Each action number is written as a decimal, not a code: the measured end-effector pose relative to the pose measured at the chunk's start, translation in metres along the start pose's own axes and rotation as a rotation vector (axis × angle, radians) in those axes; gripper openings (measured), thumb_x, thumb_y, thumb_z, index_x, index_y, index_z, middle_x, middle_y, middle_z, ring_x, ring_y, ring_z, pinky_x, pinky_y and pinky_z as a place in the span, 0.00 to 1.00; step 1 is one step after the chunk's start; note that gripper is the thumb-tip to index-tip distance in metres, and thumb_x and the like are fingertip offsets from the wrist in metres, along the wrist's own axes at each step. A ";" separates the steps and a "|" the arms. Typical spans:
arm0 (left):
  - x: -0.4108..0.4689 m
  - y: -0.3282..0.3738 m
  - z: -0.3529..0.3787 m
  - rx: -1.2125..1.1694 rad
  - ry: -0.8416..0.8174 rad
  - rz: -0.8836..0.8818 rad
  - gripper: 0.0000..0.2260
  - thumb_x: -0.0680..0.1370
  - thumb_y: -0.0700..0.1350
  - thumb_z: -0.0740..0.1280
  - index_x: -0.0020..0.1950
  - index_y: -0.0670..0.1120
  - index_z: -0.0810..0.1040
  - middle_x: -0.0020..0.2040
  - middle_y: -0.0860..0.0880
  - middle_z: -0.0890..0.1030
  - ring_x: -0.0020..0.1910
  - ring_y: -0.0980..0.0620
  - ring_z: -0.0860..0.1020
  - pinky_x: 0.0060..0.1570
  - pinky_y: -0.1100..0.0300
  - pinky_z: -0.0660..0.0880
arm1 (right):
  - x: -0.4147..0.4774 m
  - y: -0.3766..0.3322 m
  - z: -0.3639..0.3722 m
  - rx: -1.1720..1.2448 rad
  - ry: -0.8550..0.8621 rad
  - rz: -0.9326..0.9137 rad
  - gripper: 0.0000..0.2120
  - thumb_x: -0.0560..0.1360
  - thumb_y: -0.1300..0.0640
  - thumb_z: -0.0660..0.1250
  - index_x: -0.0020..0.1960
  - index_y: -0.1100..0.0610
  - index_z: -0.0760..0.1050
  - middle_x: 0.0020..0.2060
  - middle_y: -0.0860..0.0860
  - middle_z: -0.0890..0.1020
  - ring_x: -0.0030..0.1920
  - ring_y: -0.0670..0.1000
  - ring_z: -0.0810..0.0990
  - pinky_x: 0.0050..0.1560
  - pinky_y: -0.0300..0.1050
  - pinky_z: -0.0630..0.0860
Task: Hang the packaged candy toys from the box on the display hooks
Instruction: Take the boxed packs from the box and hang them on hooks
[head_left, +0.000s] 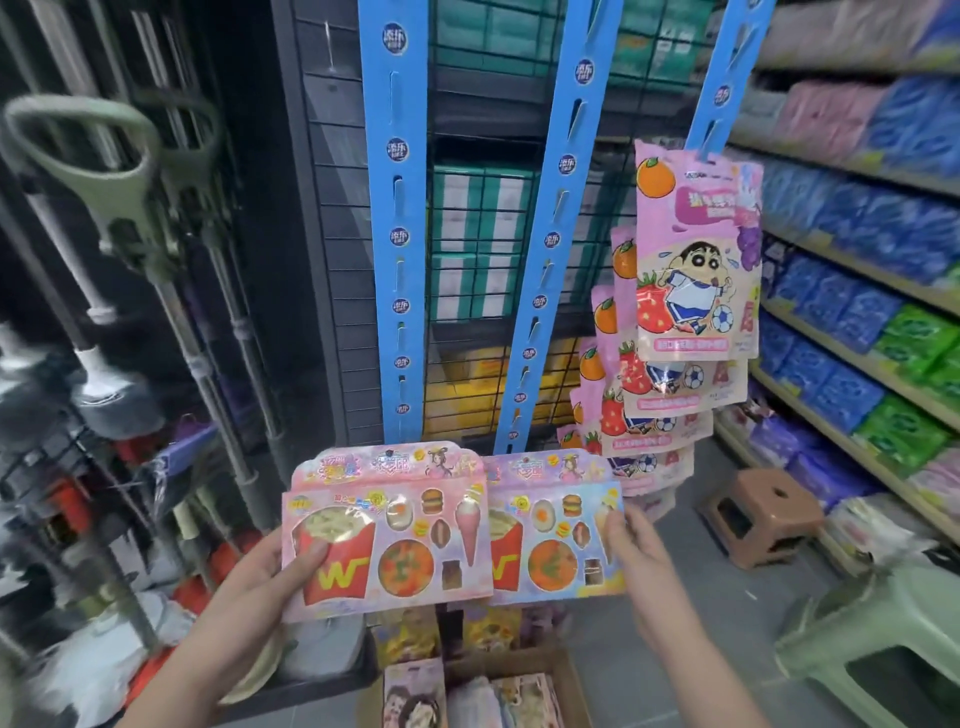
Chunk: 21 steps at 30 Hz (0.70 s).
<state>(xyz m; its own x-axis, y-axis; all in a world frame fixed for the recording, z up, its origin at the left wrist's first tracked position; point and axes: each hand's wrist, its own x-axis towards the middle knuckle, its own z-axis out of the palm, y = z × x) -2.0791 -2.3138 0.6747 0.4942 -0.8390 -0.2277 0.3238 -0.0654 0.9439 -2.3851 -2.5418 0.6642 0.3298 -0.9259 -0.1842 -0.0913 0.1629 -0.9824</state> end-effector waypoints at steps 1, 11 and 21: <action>0.002 0.003 -0.003 0.015 0.000 0.000 0.14 0.81 0.42 0.65 0.66 0.41 0.78 0.59 0.37 0.85 0.54 0.39 0.86 0.54 0.49 0.84 | 0.004 -0.001 0.005 -0.015 -0.005 0.001 0.11 0.82 0.47 0.63 0.63 0.47 0.77 0.57 0.48 0.86 0.59 0.53 0.84 0.63 0.61 0.78; 0.003 0.016 -0.003 0.022 0.072 0.015 0.19 0.77 0.50 0.75 0.64 0.43 0.79 0.54 0.37 0.87 0.40 0.44 0.87 0.32 0.57 0.82 | 0.046 -0.021 0.020 -0.058 -0.071 0.024 0.11 0.82 0.41 0.62 0.62 0.40 0.75 0.57 0.44 0.85 0.60 0.50 0.83 0.64 0.59 0.77; 0.010 0.009 0.023 -0.014 0.101 0.005 0.22 0.76 0.50 0.76 0.65 0.41 0.78 0.57 0.37 0.86 0.53 0.38 0.86 0.52 0.49 0.84 | 0.076 -0.017 0.011 -0.078 -0.050 0.059 0.15 0.81 0.36 0.59 0.66 0.35 0.72 0.67 0.41 0.77 0.68 0.49 0.74 0.73 0.59 0.67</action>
<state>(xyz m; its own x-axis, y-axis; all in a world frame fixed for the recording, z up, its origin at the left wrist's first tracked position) -2.0898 -2.3355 0.6866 0.5745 -0.7806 -0.2464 0.3319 -0.0531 0.9418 -2.3477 -2.6110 0.6667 0.3682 -0.8970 -0.2447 -0.1846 0.1874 -0.9648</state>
